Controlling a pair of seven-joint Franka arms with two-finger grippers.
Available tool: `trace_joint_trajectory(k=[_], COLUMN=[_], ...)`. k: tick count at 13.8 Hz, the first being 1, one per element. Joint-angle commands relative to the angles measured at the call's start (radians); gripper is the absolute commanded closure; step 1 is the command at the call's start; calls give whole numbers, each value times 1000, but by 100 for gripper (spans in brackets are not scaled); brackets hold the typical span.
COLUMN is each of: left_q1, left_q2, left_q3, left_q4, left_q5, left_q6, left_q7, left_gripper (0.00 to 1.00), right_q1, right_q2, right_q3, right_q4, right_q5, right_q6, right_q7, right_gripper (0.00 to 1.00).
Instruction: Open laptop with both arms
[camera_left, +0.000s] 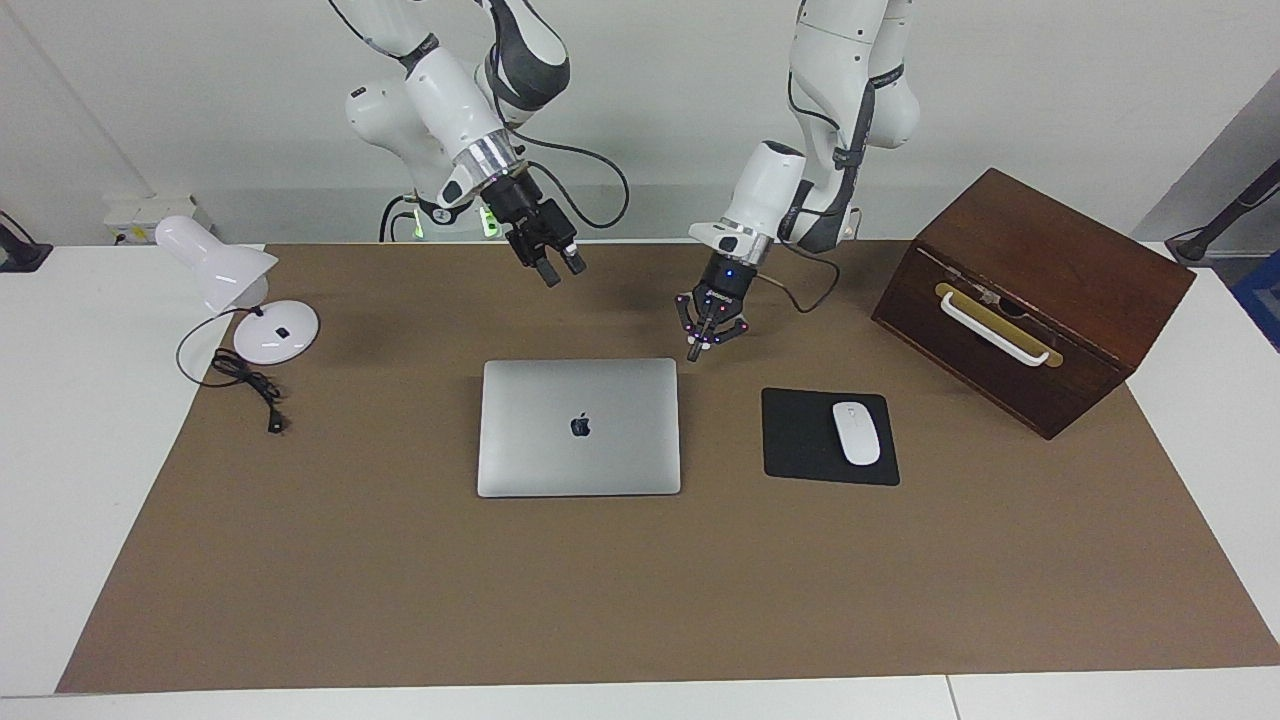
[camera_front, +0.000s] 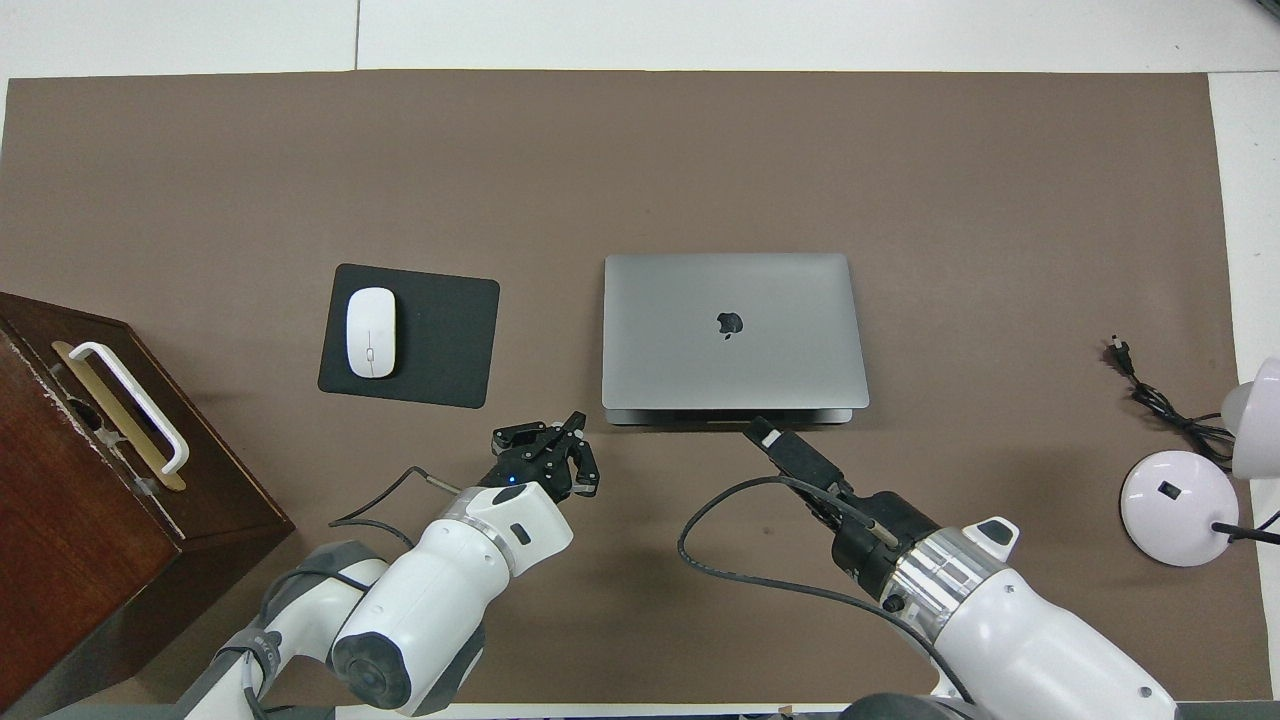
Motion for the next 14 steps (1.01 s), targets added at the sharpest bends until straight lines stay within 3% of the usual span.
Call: trace_joint_trajectory(k=[1,4,14], left_q1=[-36,-40,-34], left_q2=[51,114,170], left_q3=[18,18,19], left_q4=[35,84,147], left_q5=[-13,-5,3], left_q6=[23,23,23], left_q7=[18,21,38], left_gripper=[100,100,100], right_q1=[10,10,7], right_q2=[40,95,240], right_q3=[8,8,8], right_q4=[-3,-1,25], right_q5=[36,36,38], right_q6=[21,22,39], right_q7=[19,17,7], right_gripper=[0,0,0])
